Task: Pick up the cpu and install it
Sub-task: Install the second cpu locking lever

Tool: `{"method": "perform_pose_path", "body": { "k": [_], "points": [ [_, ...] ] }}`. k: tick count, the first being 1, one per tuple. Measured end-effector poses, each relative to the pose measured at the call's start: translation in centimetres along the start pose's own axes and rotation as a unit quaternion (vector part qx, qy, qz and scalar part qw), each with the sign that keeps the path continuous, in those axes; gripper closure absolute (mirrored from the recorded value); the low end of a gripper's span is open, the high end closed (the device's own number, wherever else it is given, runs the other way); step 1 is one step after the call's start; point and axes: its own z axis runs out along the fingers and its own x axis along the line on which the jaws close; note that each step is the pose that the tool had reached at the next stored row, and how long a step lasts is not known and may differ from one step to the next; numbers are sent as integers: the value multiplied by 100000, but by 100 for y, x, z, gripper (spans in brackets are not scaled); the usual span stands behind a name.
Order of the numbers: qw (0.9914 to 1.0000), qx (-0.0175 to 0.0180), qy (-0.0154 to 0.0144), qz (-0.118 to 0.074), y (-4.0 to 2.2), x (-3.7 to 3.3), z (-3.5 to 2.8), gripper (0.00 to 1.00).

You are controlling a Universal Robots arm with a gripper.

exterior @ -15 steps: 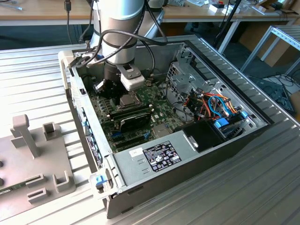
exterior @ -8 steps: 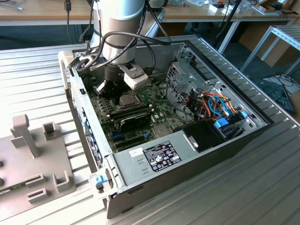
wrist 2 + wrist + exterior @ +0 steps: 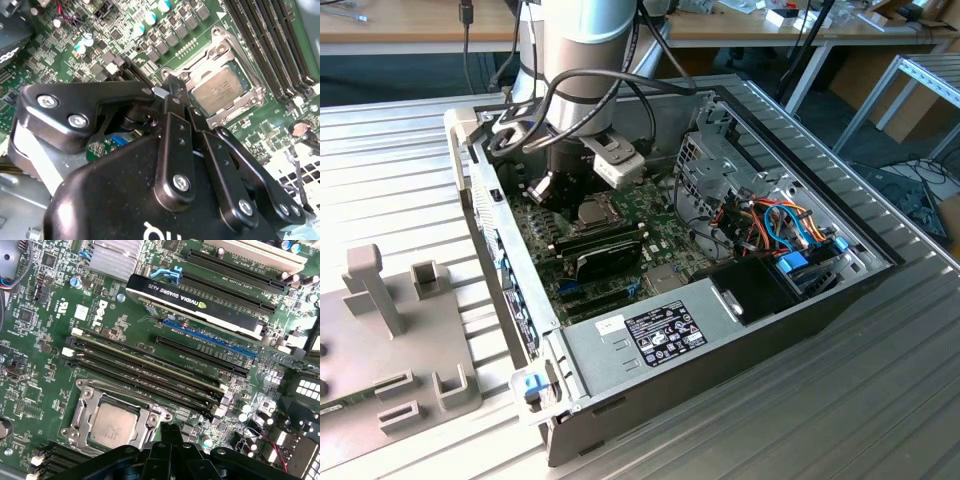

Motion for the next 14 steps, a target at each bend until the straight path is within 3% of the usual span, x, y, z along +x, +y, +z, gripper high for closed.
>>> {"method": "perform_pose_path", "body": {
  "k": [7,14],
  "points": [
    [100000,7,-3,-55,13,42,-19,89],
    [100000,18,-27,-139,13,78,-193,89]
  ]
}}
